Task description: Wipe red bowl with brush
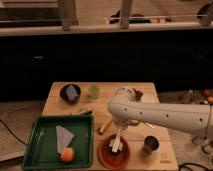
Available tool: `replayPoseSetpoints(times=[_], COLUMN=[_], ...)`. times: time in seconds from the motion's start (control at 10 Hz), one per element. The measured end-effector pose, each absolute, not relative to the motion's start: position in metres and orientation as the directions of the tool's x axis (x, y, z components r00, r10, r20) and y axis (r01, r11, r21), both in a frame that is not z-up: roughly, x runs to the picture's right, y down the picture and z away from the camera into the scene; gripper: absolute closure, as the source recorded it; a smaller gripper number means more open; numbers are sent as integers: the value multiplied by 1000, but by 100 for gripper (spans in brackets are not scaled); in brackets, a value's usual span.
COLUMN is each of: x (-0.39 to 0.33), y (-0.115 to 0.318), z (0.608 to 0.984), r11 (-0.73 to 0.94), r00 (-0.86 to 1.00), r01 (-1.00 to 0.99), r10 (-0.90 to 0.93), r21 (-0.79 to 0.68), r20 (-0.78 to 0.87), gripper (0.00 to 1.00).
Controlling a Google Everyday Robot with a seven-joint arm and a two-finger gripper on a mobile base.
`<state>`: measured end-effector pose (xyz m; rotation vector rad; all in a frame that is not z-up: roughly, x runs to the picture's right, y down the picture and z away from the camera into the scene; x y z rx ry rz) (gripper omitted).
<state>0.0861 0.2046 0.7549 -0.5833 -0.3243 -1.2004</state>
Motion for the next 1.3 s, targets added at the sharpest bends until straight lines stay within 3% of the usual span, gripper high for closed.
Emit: replayPoseSetpoints(times=[1.3], x=[76], y=[203], z=[749], r11=[235], r00=[318], r01=[947], r10=[-782], r21=[-218], r20=[536], gripper=[100])
